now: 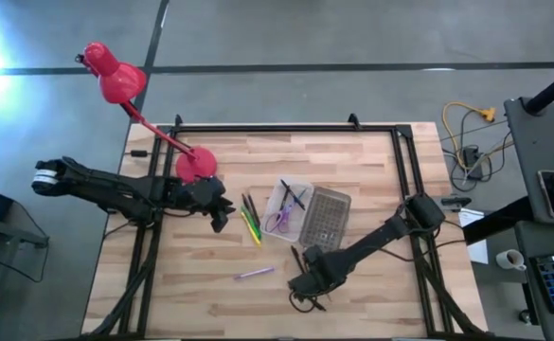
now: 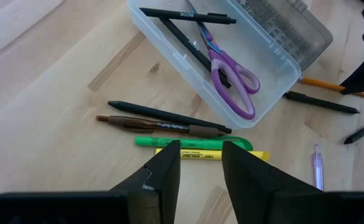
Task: Pick & place school supplies into a supply box
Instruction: Put the orange pencil into the supply box
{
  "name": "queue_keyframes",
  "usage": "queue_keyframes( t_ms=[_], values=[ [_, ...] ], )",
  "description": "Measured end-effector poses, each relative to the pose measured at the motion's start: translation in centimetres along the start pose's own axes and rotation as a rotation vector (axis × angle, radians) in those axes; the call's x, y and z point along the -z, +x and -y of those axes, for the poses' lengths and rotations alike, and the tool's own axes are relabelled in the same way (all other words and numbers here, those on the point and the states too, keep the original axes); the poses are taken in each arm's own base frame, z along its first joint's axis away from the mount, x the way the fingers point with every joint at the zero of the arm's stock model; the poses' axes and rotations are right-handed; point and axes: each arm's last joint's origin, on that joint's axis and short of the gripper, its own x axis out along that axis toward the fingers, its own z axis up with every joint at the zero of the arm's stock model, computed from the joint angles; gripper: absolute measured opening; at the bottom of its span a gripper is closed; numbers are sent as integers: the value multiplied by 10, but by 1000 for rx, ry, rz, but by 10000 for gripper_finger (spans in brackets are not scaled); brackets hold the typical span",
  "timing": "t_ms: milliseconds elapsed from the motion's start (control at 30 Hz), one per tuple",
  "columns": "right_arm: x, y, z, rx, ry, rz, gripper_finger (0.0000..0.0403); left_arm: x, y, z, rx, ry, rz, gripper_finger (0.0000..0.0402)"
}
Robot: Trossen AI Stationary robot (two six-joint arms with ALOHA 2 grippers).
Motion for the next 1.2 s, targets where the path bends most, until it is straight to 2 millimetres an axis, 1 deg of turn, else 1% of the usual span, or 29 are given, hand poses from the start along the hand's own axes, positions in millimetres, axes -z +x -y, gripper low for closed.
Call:
queue_keyframes(
  t_ms=[100, 167, 300, 367, 433, 533, 700, 833, 933, 1000, 1067, 1200],
  values=[
    [0, 0, -2, -21, -39, -17, 13, 0, 0, 0, 0, 0, 0, 102],
    [0, -2, -3, -60, -102, -18, 13, 0, 0, 0, 0, 0, 0, 102],
    [0, -18, -12, -206, -206, 27, 12, 0, 0, 0, 0, 0, 0, 102],
    [2, -24, -12, -227, -256, 59, 12, 0, 0, 0, 2, -1, 4, 102],
    [1, -30, -10, -238, -264, 64, 11, -1, 0, 0, 4, -1, 6, 102],
    [0, -39, -8, -259, -203, 106, 11, -1, 0, 1, 7, -3, 11, 102],
    [-4, -69, -3, -349, -20, 193, 11, 0, 0, 2, 14, 3, 10, 102],
    [-9, -91, 4, -410, 64, 259, 11, 0, 0, 3, 17, 6, 8, 102],
    [-20, -109, 11, -463, 186, 321, 11, 0, 0, 3, 17, 6, 8, 102],
    [-32, -113, 18, -474, 272, 370, 11, 0, 0, 3, 17, 5, 8, 102],
    [-51, -113, 22, -467, 331, 390, 11, 0, 0, 3, 17, 6, 8, 102],
    [-97, -111, 26, -447, 332, 384, 11, 1, -1, 4, 22, 8, 7, 102]
  ],
)
